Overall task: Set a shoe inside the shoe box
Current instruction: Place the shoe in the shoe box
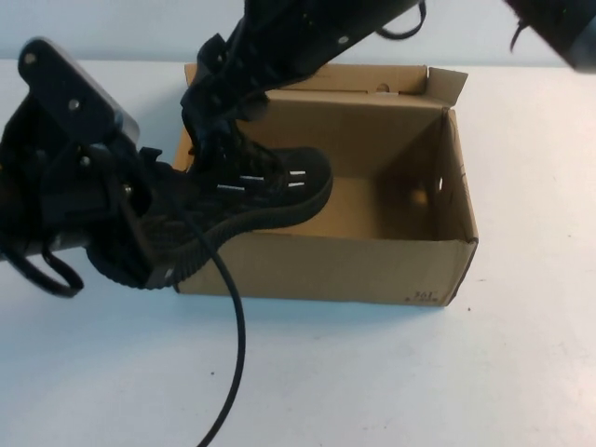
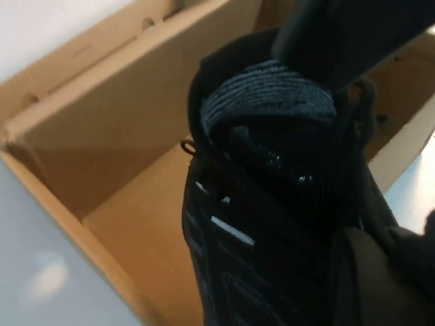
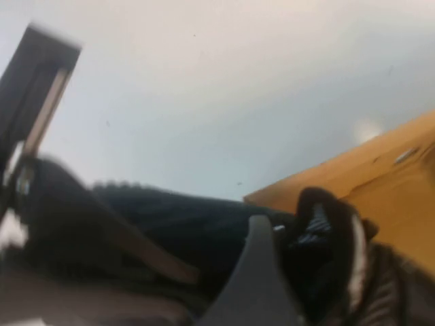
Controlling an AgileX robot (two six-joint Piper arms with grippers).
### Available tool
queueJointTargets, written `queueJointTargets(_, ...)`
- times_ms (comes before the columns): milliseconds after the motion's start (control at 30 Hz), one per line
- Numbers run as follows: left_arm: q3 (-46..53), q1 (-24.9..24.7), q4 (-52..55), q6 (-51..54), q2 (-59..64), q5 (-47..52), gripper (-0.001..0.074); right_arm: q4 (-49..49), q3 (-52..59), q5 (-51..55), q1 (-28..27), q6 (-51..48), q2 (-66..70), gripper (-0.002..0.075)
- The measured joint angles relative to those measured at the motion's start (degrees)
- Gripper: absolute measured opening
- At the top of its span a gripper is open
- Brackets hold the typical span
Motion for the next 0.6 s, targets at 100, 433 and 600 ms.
queueJointTargets(100,-1.0,0.0,0.1,3.3,-1.0,3.1,0.0027,-0.5,0.0,1.9,0.0,-9.0,-2.2,0.0514)
queueJointTargets(433,-9.6,0.8,2.3,9.3,-1.1,18.1,0.0027,-4.0,3.6,4.4,-3.5,-22.4,-11.2,0.0519)
queueJointTargets(600,-10.5,2.3,3.1,10.8,-1.1,20.1,0.0026,-5.3,9.7,4.4,-6.5,-24.0,-18.0,0.0519)
